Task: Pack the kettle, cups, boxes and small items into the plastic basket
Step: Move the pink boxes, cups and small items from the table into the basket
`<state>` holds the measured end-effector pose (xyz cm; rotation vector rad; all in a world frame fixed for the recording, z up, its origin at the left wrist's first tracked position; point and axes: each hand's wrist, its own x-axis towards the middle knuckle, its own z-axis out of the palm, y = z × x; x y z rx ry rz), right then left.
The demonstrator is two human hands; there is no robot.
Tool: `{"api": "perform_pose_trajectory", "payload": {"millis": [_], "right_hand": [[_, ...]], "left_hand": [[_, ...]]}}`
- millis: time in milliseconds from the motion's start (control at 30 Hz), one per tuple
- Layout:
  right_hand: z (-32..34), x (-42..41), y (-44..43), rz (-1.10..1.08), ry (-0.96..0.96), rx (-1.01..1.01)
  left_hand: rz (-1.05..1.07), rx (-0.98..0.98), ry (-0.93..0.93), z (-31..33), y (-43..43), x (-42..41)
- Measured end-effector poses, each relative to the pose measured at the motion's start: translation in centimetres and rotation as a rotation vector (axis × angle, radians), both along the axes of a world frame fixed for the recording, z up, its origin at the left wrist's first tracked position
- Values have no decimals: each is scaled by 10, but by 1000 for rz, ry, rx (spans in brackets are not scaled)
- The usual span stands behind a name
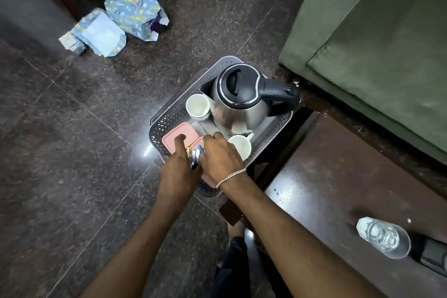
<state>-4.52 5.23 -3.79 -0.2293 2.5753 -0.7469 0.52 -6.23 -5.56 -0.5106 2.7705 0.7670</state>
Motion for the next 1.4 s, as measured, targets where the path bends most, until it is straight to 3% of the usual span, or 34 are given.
{"api": "perform_pose_trajectory", "payload": {"millis": [367, 567, 733, 867, 1033, 1400], "right_hand": [[-15, 0, -13, -43, -3, 108], [-7, 4, 3, -47, -27, 63], [20, 22, 32, -106, 66, -74], [31, 61, 79, -226, 188, -126], [24, 128, 167, -415, 233, -148], [-35, 306, 364, -773, 39, 41]], "left_hand": [[57, -42, -37, -14, 9, -3], [78, -25, -34, -1, 9, 1], [64, -53, 52, 25, 16, 14], [-144, 69, 159, 41, 53, 33], [-367, 239, 119, 20, 121, 58], [-879, 324, -131, -42, 319, 155]]}}
